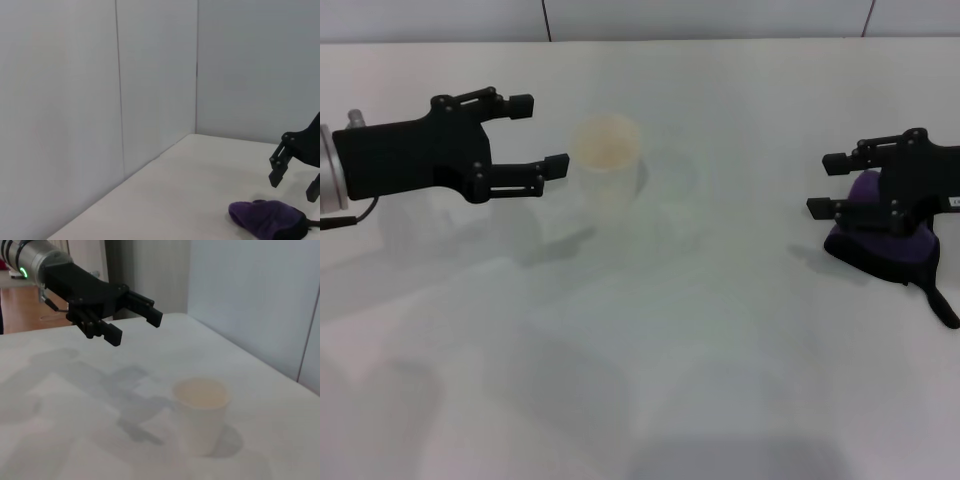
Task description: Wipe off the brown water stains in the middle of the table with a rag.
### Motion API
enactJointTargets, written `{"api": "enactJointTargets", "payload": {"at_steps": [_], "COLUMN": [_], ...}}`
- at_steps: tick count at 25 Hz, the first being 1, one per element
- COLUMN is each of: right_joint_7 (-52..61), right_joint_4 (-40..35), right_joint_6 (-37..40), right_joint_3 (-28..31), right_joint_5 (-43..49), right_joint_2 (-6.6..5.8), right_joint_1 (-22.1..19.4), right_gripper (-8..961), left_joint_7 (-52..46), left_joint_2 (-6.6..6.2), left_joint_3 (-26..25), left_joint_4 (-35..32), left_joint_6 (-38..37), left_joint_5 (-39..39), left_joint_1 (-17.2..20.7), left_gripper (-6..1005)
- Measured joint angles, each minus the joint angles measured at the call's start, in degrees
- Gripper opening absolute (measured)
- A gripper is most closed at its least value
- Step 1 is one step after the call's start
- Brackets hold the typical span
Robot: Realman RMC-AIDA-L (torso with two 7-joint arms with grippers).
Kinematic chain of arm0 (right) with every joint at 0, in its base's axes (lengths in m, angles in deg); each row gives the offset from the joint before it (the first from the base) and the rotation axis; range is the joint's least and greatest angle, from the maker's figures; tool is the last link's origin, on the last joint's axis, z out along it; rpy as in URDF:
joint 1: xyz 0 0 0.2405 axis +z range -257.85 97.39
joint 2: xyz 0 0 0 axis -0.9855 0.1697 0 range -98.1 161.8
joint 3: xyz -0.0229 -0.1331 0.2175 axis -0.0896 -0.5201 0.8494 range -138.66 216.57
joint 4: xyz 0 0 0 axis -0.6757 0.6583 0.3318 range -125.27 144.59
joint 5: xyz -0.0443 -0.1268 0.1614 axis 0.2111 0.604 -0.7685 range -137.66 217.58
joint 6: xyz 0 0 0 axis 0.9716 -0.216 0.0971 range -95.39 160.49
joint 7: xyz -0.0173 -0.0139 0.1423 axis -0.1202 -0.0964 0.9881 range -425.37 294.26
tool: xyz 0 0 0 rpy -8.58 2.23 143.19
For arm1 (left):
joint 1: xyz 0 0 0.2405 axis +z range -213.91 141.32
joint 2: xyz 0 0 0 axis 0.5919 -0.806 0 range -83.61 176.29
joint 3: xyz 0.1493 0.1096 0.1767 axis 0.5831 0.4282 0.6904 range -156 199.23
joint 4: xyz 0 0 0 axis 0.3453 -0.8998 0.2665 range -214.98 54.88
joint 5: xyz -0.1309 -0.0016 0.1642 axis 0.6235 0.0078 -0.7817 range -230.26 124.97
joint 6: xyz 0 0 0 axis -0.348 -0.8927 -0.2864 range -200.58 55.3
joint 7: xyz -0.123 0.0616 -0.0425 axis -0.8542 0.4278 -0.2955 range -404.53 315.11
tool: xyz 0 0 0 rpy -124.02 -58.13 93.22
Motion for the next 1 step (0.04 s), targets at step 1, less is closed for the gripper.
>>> {"api": "enactJointTargets", "payload": {"at_steps": [1], "right_joint_7": [0.1], "right_joint_4": [0.1], "right_joint_6": [0.1], "right_joint_3": [0.0], "right_joint_5": [0.2], "right_joint_2": [-0.01], "right_joint_1": [0.1], "right_gripper": [546], "left_joint_7": [0.0], "left_joint_2": [0.00], "left_joint_3": [0.0], "left_joint_4": [0.0], "left_joint_6": [0.0], "left_joint_5": [-0.1], "left_joint_1": [0.0], "left_gripper": [875]}}
